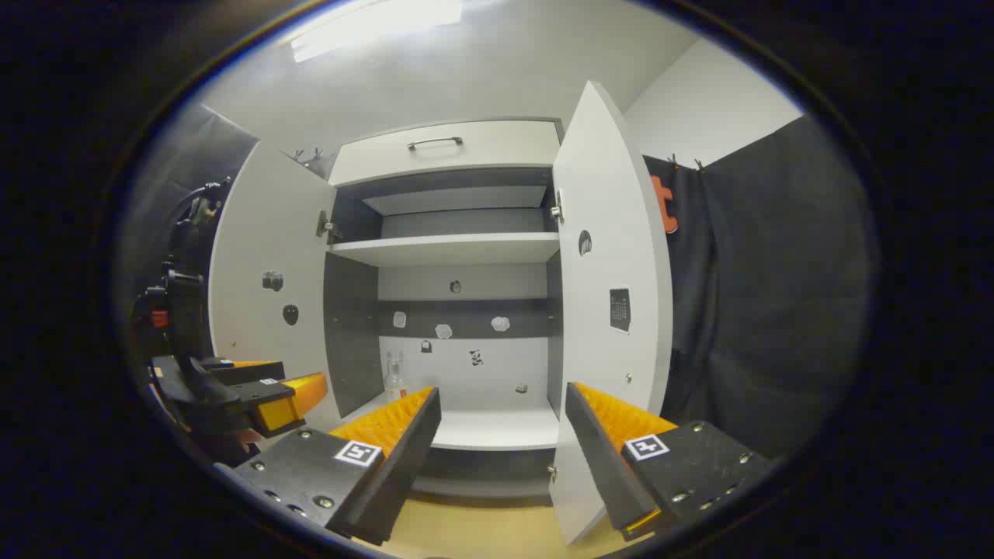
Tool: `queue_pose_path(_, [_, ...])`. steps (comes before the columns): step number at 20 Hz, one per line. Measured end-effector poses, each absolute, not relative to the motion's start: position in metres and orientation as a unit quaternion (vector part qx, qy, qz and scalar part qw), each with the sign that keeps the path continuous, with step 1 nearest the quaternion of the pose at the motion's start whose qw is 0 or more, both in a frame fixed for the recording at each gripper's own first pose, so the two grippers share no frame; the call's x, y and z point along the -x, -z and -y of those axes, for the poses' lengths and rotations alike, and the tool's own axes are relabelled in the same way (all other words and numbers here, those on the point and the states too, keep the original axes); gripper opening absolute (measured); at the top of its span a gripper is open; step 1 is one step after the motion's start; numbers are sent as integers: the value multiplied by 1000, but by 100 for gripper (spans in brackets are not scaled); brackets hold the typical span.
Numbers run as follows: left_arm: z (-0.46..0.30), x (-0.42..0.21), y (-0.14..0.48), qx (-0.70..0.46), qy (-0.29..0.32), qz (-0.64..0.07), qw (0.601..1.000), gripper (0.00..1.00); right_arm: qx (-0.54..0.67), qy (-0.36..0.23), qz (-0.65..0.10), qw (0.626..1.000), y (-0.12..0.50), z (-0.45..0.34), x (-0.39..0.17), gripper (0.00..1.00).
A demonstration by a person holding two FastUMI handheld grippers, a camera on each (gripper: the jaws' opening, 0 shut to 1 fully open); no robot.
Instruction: Grasp the bottle in the cabinet with the left hand and place it on the coaster, then close the right door with the right hand and the left door with the left hand.
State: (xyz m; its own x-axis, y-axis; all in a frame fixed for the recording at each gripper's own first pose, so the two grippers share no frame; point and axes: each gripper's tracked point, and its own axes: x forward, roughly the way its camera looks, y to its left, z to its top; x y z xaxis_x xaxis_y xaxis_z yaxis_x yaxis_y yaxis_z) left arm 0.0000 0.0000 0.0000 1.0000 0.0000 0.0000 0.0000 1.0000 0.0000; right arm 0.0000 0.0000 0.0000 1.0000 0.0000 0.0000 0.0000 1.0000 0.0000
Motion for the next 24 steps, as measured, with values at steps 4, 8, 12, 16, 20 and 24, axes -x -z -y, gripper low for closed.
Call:
queue_pose_path(4, [-4,-38,18,5,-2,-10,1000,98,19,11,-4,1000,9,4,-3,98])
queue_pose_path(8, [-3,-62,24,12,1,-16,1000,98,18,25,-5,1000,11,7,-4,98])
queue_pose_path(12, [-14,-89,35,-4,-12,-17,1000,98,16,26,-1,1000,9,7,-3,98])
queue_pose_path(16, [-12,-102,45,6,-9,-29,1000,98,21,32,6,999,5,13,-2,98])
queue_pose_path(20, [-12,-114,49,2,-11,-25,1000,98,21,37,5,999,6,16,-8,98])
queue_pose_path(24, [-9,-137,54,7,-12,-18,1000,98,22,38,-6,999,12,16,-14,98])
